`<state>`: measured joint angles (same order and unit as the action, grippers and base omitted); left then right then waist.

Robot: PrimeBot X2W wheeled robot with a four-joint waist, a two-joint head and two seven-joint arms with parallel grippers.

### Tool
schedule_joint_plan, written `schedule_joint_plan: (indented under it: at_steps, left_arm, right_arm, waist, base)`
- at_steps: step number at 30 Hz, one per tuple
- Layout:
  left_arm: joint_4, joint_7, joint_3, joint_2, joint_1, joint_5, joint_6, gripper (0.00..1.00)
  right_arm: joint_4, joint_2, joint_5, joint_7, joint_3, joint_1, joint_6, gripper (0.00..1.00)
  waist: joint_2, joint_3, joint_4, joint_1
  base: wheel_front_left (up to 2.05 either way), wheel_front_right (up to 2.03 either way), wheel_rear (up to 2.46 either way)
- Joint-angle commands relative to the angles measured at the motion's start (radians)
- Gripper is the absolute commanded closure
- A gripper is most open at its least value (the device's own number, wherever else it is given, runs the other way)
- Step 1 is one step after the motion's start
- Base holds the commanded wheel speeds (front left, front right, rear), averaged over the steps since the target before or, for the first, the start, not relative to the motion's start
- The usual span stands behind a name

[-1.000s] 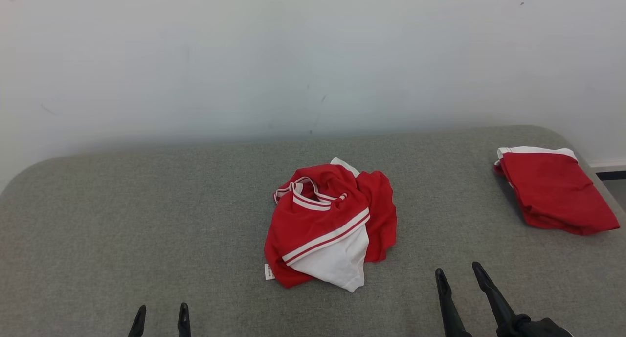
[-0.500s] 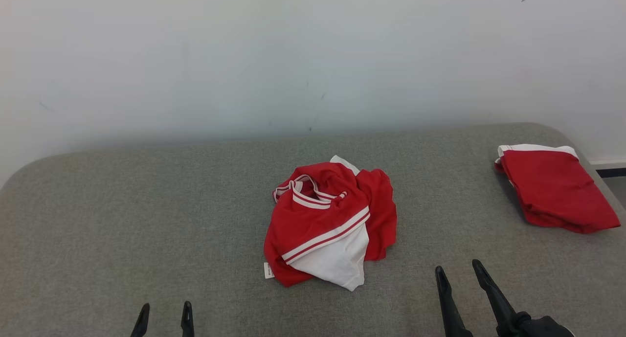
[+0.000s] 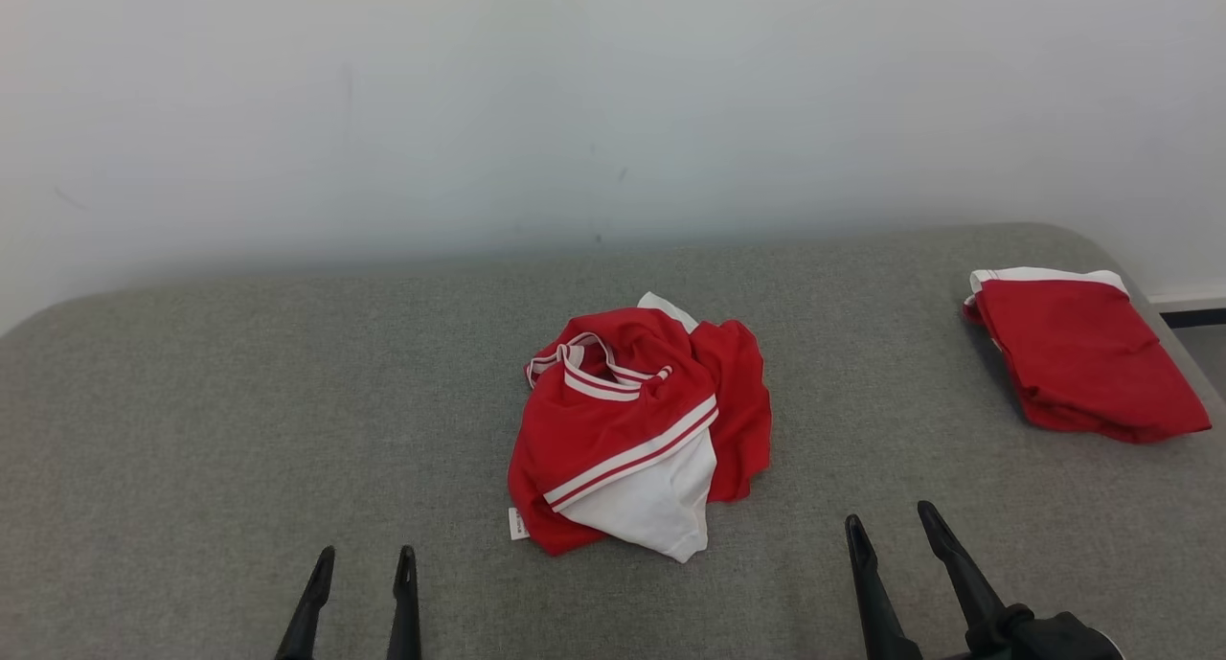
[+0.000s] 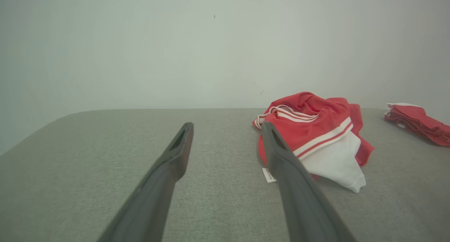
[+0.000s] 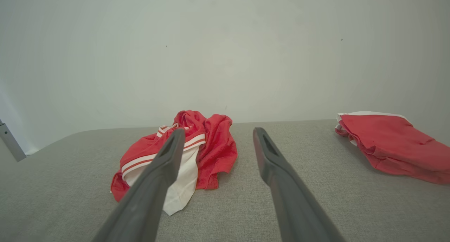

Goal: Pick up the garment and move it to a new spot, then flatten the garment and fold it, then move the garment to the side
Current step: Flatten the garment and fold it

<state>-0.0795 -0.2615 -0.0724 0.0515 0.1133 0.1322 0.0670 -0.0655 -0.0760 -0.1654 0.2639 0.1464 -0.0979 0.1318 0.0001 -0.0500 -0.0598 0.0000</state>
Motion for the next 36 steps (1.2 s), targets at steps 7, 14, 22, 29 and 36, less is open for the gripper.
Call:
schedule_joint_plan:
  at_steps: [7,14,22,29,36]
  left_arm:
    - [-0.134,-0.003,-0.164,-0.001,-0.218,0.101,0.016,0.0]
    - [-0.254,0.066,-0.334,0.0,-0.402,0.252,0.009,0.0]
    - [-0.397,0.179,-0.471,0.0,-0.606,0.527,-0.059,0.0]
    - [-0.537,0.194,-0.556,-0.001,-0.712,0.592,-0.13,0.0]
    - [-0.641,0.155,-0.602,0.0,-0.761,0.615,-0.175,0.62]
  right_arm:
    - [0.001,-0.018,0.004,0.001,0.027,0.038,-0.003,0.0]
    - [0.002,-0.026,0.006,0.001,0.036,0.06,-0.003,0.0]
    - [0.012,-0.023,0.0,0.001,0.045,0.12,-0.003,0.0]
    - [0.012,-0.019,0.002,0.001,0.047,0.141,-0.003,0.0]
    - [0.007,-0.017,0.004,0.001,0.046,0.135,-0.003,0.0]
  waist:
    - [-0.0001,0.05,-0.035,0.0]
    - [-0.0001,0.092,-0.073,0.0]
    - [-0.0001,0.188,-0.126,0.0]
    - [-0.0001,0.222,-0.157,0.0]
    - [-0.0001,0.215,-0.167,0.0]
  base:
    - [0.0,0.0,0.0]
    - [0.0,0.0,0.0]
    - [0.0,0.0,0.0]
    - [0.0,0.0,0.0]
    - [0.0,0.0,0.0]
